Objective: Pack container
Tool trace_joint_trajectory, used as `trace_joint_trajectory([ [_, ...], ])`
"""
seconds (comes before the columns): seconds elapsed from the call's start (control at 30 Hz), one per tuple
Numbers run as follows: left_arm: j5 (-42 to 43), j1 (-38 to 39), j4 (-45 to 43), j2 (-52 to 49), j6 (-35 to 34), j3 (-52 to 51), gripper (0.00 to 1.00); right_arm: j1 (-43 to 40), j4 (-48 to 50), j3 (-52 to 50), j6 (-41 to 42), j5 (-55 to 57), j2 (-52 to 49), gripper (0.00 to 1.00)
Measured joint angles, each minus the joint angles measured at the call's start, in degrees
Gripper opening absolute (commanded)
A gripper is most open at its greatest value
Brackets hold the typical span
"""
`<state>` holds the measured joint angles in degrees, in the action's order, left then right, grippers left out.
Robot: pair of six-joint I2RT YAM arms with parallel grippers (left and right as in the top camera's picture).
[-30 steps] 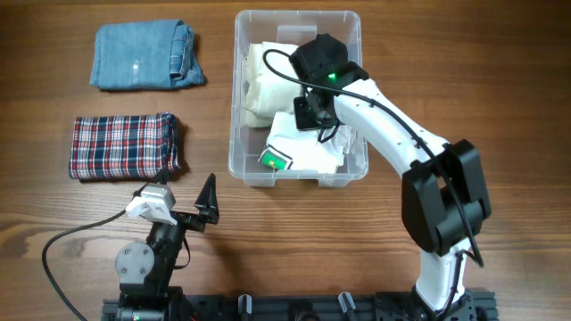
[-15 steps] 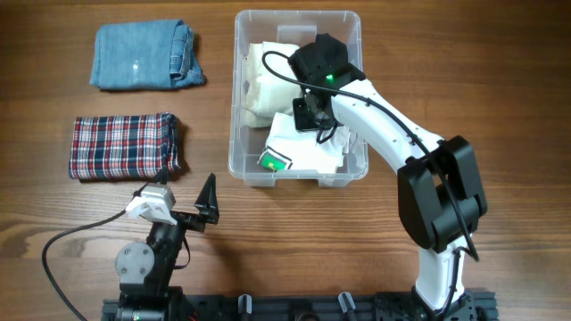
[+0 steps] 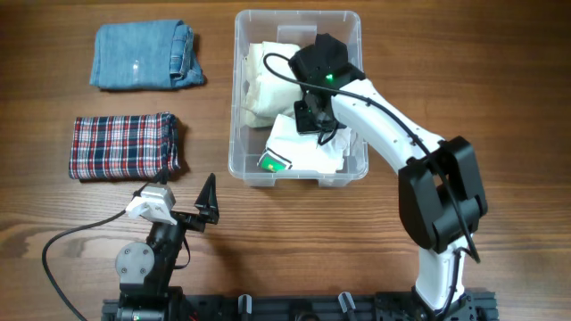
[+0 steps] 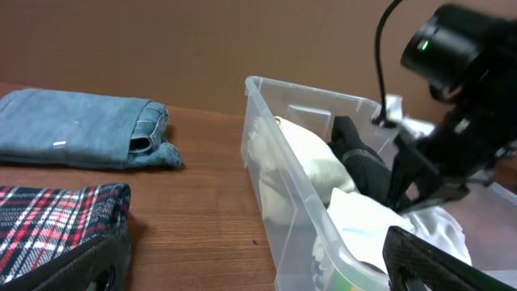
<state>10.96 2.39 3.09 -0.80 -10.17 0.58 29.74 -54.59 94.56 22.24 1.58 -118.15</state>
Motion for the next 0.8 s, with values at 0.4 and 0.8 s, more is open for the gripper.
trace_joint_trajectory([
  [0.4, 0.0, 0.0, 0.0, 0.0, 0.0, 0.0, 1.0, -3.1, -4.1, 8.6, -1.3, 2.5, 17.9, 0.91],
  [0.8, 0.0, 0.0, 0.0, 0.0, 0.0, 0.0, 1.0, -30.2, -11.7, 8.9, -1.3, 6.5, 19.1, 1.0],
])
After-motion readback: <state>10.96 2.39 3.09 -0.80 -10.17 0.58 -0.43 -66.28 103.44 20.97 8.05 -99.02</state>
